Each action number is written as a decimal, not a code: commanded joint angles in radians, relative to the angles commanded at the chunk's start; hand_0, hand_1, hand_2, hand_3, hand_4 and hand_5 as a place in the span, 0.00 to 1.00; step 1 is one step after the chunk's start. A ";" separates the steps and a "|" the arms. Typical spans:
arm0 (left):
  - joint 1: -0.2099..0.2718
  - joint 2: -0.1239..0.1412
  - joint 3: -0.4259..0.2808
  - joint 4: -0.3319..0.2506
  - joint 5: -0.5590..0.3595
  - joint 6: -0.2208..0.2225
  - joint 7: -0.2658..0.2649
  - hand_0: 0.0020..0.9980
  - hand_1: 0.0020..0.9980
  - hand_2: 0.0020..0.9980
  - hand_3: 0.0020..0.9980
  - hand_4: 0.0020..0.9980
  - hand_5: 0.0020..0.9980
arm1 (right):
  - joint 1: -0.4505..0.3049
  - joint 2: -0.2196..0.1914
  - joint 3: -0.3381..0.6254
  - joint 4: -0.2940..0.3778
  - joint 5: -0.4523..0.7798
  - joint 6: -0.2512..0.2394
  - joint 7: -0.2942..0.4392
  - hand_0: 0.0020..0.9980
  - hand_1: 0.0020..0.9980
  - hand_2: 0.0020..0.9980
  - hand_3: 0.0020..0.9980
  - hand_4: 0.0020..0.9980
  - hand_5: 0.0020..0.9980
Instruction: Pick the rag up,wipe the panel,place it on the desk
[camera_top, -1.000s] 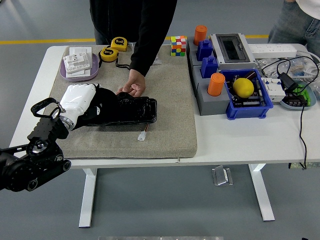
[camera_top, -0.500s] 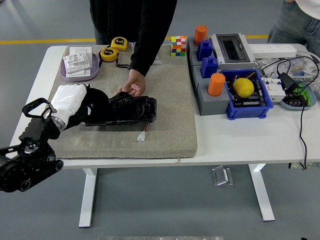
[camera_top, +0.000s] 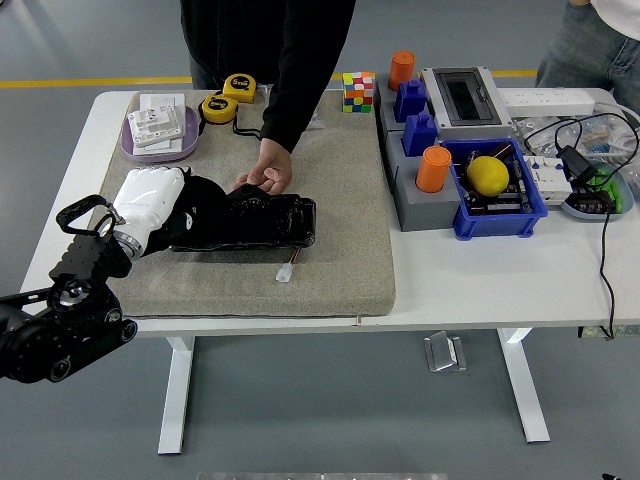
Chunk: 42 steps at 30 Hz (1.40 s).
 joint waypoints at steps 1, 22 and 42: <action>-0.002 -0.008 0.007 -0.001 -0.002 0.000 0.001 0.19 0.13 0.47 0.44 0.26 0.00 | 0.000 0.000 0.000 0.001 0.000 0.000 0.000 0.76 0.57 0.70 0.59 1.00 0.54; -0.055 -0.116 0.086 -0.015 -0.022 0.007 0.018 0.19 0.13 0.47 0.44 0.26 0.00 | 0.007 -0.016 -0.022 -0.001 0.005 0.007 -0.003 0.76 0.56 0.70 0.59 1.00 0.54; -0.091 -0.147 0.104 -0.053 -0.009 -0.003 0.040 0.19 0.13 0.47 0.44 0.26 0.00 | 0.010 -0.022 -0.021 0.001 -0.004 0.007 0.000 0.76 0.56 0.70 0.59 1.00 0.54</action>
